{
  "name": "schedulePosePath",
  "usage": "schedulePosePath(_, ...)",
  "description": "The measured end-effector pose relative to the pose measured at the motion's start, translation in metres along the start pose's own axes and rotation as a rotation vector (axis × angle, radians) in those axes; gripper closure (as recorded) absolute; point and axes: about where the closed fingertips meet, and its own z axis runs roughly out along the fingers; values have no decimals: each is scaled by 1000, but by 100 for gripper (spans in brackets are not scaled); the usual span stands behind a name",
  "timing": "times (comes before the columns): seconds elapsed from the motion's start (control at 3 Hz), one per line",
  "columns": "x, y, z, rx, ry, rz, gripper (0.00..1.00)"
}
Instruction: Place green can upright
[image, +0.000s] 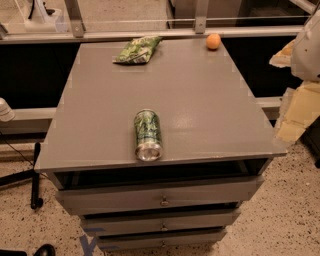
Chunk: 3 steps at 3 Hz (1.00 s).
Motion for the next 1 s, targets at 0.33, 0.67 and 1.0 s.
schedulePosePath(0.33, -1, 0, -1, 4, -2, 0, 0)
schedulePosePath(0.67, -29, 6, 10, -4, -42, 45, 0)
schedulePosePath(1.0, -93, 18, 33, -35, -128, 125, 0)
